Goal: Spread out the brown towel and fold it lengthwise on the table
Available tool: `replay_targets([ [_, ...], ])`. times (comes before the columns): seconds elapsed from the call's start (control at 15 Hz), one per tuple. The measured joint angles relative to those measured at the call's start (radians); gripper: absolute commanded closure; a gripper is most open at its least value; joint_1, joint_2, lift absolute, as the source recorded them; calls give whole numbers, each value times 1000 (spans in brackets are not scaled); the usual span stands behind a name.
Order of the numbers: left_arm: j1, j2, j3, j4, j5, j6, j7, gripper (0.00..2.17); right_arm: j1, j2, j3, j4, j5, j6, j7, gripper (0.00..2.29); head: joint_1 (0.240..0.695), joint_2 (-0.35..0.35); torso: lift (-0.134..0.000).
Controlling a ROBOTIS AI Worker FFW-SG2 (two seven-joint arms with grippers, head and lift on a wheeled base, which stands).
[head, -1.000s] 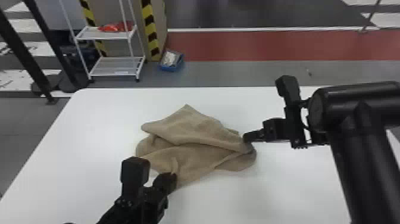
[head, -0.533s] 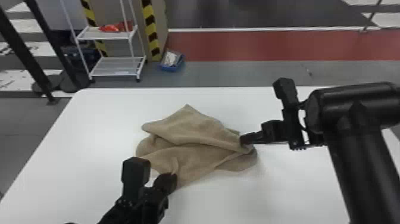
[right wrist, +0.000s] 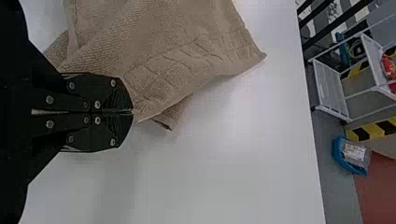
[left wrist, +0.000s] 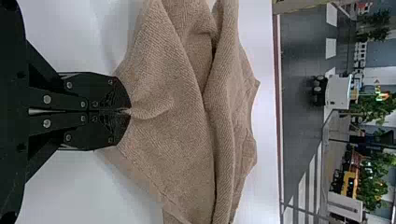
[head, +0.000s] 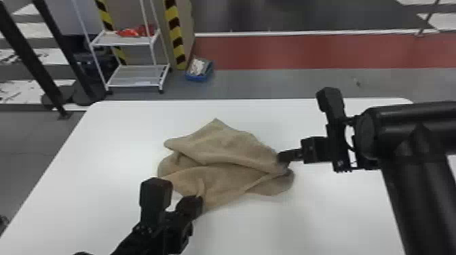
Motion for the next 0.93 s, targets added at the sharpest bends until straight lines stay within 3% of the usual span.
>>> replay_targets([
  [0.13,0,0,15,-7,-5,-2,4,1713,26,0,-36,-79,-3,22,2,1507,695,80,-124],
  [0.47,4,0,50,-13,-11,0,6,1713,72,0,-219,-226,-22,31,10,1507,695,31,-124],
  [0.8,0,0,82,-16,-27,4,6,1713,106,0,-368,-319,-61,24,9,1507,695,-13,-124],
  [0.93,-13,-1,86,-19,-63,24,6,1713,121,0,-404,-330,-78,21,9,1507,695,-14,-124],
])
